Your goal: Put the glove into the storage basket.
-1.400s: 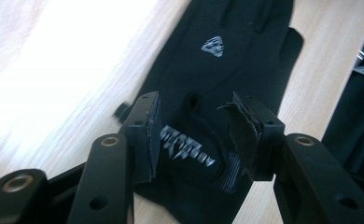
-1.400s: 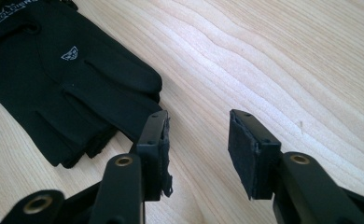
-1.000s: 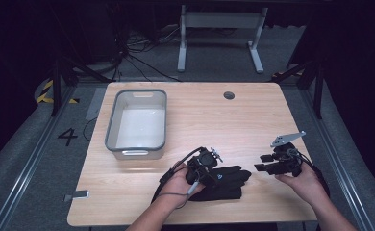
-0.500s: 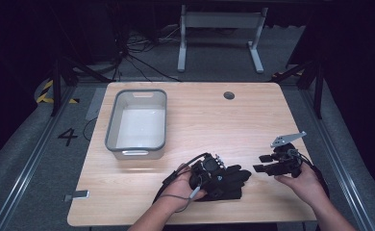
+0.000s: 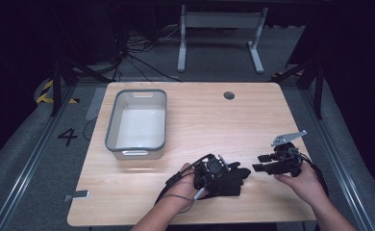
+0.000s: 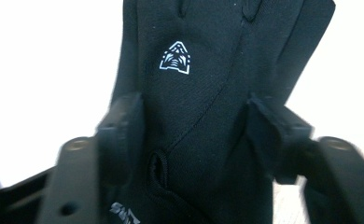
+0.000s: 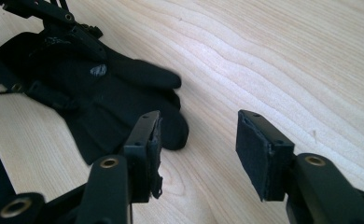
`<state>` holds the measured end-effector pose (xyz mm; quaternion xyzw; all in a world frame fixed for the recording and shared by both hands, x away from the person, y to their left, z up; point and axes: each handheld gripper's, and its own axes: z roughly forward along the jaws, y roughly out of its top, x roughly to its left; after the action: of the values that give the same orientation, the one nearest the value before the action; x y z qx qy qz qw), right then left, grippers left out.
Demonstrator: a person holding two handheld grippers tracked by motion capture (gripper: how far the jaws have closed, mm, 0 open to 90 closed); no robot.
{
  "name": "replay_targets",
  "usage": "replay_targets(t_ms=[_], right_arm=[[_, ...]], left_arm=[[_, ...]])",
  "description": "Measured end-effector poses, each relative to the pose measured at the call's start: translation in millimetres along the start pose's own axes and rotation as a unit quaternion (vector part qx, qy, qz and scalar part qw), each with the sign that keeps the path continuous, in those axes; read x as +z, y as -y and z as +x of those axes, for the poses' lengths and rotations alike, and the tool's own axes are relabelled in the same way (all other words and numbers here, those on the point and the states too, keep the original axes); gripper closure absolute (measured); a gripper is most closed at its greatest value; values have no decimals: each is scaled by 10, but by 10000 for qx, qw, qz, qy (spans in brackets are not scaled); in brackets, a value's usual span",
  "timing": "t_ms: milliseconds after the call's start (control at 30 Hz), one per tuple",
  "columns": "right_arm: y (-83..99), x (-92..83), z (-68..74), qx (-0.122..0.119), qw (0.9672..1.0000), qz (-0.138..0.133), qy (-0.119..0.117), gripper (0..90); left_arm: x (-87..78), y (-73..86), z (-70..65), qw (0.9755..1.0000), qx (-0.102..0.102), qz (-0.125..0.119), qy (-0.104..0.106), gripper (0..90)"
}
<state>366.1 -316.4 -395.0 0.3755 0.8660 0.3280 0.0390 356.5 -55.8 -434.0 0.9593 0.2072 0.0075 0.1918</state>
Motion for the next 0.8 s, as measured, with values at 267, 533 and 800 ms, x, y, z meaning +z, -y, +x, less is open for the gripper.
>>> replay_targets(t_ms=[267, 533, 800], right_arm=[[23, -10, -50, 113, 9999, -13, -62, 542], [39, -36, -100, 194, 9997, -116, -53, 539], [47, -8, -109, 231, 9997, -69, -78, 539]], left_arm=[[-95, -12, 29, 9998, -210, -54, 16, 655], [-433, 20, 133, 9976, -546, -333, 254, 663], [-778, 33, 228, 9956, -694, -566, 259, 660]])
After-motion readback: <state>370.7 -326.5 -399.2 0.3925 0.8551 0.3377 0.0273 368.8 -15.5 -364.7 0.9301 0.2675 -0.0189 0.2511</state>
